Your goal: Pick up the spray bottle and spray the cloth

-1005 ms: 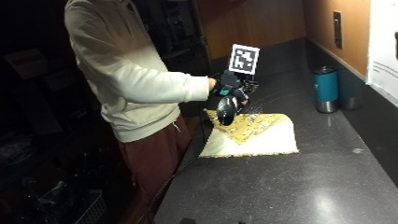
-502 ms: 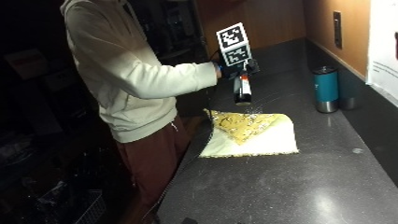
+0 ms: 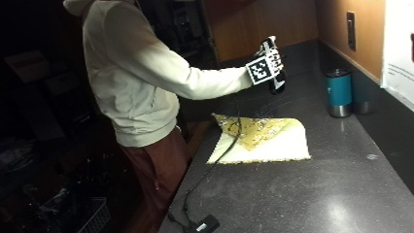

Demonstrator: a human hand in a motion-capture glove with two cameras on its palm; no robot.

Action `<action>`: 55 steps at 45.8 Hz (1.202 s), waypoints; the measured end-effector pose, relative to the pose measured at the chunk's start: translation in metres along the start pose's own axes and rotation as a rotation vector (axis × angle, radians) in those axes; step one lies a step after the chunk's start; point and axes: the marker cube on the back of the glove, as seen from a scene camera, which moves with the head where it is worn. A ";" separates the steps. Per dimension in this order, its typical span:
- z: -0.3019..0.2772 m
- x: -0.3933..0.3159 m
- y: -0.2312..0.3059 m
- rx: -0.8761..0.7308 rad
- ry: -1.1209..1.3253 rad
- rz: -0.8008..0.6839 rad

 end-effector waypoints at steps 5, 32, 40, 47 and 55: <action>0.038 0.027 -0.016 0.050 0.033 0.012; 0.125 0.100 0.003 -0.266 0.111 0.058; 0.111 0.098 -0.017 -0.137 0.153 0.007; 0.074 0.081 -0.013 -0.112 0.149 -0.043; 0.050 0.061 0.019 -0.254 0.193 -0.069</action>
